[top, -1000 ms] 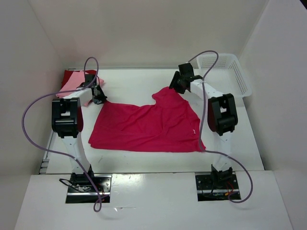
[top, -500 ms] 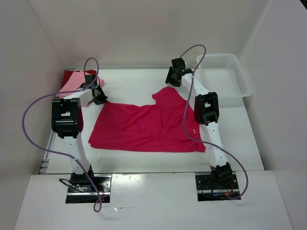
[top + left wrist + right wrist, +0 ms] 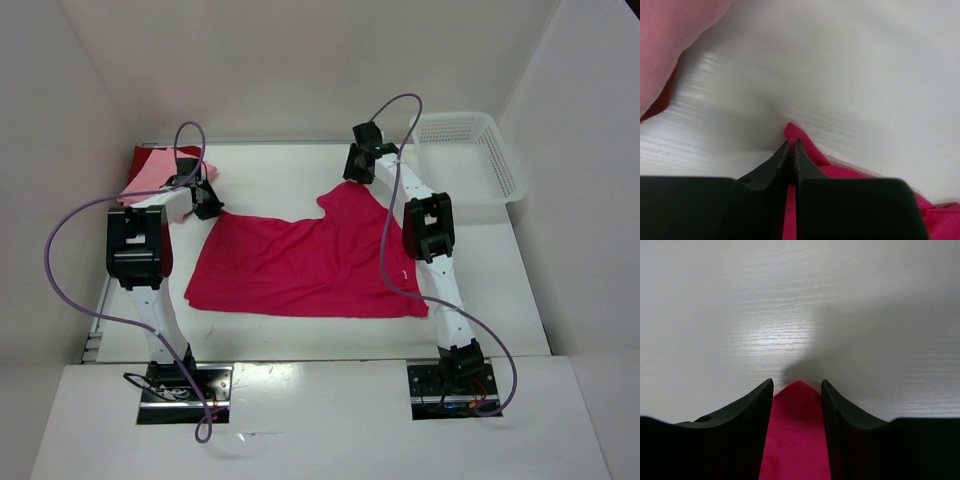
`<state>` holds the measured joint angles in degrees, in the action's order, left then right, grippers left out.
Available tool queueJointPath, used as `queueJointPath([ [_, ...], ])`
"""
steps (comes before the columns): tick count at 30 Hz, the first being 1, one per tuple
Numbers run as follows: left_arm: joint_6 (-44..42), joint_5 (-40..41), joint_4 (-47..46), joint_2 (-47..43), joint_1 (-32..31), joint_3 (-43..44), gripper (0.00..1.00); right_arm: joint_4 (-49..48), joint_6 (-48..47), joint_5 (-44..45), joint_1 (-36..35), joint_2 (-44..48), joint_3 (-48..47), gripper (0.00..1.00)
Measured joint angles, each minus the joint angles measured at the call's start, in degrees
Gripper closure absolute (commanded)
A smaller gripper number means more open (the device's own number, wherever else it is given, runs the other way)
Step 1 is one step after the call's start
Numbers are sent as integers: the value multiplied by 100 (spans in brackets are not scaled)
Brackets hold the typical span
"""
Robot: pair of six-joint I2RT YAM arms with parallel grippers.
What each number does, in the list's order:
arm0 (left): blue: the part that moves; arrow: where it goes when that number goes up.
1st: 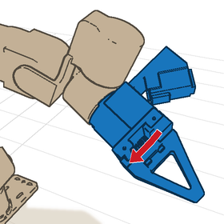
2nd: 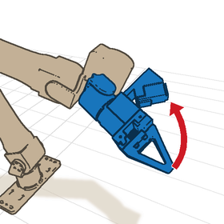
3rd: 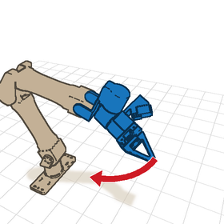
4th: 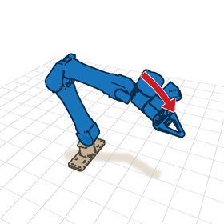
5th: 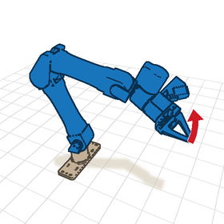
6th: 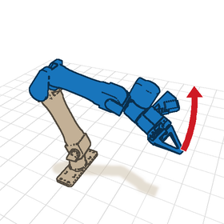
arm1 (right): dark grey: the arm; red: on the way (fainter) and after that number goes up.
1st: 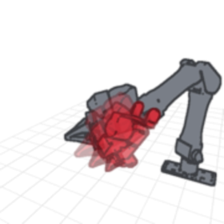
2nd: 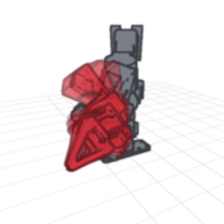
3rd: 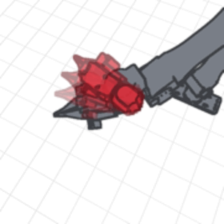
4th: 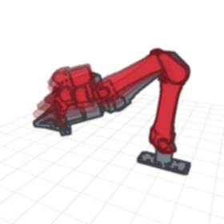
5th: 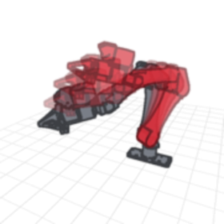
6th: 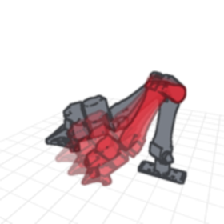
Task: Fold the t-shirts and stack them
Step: Grap the side of the flattened tshirt furthest away from the robot with both arms, then fold the other side of the tshirt into a rectangle
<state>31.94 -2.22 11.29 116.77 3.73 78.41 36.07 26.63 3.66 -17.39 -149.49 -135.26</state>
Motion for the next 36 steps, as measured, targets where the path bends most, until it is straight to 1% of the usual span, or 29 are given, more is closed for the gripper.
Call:
queueJointPath([
  [1, 0, -4, -7, -2, 0, -2, 88, -4, -22, 4, 0, 2, 17, 67],
  [5, 0, -22, -17, -2, 0, -4, 88, 2, -83, 17, 2, 9, 57, 90],
  [8, 4, -57, -17, -2, 0, -4, 88, 26, -66, 17, 0, 9, 57, 93],
  [11, 13, -90, -17, -2, 0, -4, 91, 46, -50, 2, 0, 9, 48, 99],
  [13, 22, -111, -20, -7, 0, -13, 94, 79, -35, 2, 0, 22, 48, 100],
  [15, 24, -118, -20, -44, 0, -61, 94, 109, -33, -2, 0, 116, 129, 100],
  [17, 17, -146, 4, -133, 0, -131, 94, 122, -33, -4, 0, 479, 551, 100],
  [21, 9, -221, 55, -575, 0, -345, 94, -42, 11, -98, 50, 1858, 2096, 100],
  [24, -2, -297, 63, -1054, 13, -560, 94, -142, 85, -201, 142, 3191, 3373, 100],
  [28, -2, -367, 105, -1727, 26, -918, 94, -260, 149, -258, 361, 4564, 4472, 100],
  [32, 2, -424, 203, -2424, 151, -1392, 94, -341, 251, -256, 542, 5589, 5584, 100],
  [36, 76, -546, 332, -2966, 411, -1867, 94, -247, 345, -282, 599, 6297, 6572, 100],
])
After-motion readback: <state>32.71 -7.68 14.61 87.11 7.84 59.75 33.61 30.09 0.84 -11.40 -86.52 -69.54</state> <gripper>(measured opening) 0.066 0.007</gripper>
